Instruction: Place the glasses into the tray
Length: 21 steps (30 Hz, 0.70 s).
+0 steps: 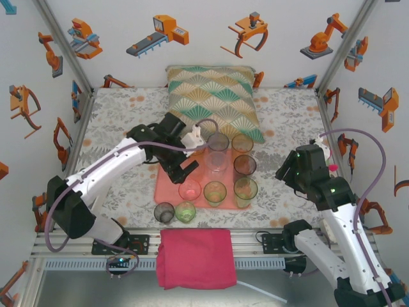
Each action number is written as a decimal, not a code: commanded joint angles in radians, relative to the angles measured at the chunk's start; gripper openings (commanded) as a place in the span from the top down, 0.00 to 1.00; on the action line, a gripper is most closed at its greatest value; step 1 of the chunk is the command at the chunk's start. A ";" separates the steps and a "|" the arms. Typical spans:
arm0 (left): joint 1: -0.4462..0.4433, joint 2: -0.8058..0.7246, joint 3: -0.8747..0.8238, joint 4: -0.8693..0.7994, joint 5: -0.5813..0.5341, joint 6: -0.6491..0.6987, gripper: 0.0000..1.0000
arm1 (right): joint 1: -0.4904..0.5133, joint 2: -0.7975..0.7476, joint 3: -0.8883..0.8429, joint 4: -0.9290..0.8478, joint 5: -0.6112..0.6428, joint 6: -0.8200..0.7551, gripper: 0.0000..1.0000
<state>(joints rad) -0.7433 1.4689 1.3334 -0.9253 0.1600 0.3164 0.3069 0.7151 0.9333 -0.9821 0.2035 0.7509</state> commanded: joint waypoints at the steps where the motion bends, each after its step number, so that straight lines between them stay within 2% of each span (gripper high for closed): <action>1: 0.051 0.002 0.059 -0.022 0.054 -0.041 0.12 | -0.007 0.005 0.013 -0.008 0.031 0.001 0.44; 6: 0.071 0.054 0.075 0.028 0.031 -0.088 0.10 | -0.006 0.007 0.012 -0.008 0.030 0.001 0.44; 12: 0.074 0.126 0.106 0.047 0.073 -0.125 0.09 | -0.007 0.006 0.009 -0.009 0.030 0.001 0.44; 21: 0.074 0.216 0.144 0.065 0.068 -0.153 0.08 | -0.006 0.009 0.004 -0.010 0.031 0.000 0.44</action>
<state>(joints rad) -0.6735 1.6688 1.4471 -0.8658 0.2081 0.1886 0.3069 0.7216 0.9333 -0.9825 0.2039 0.7509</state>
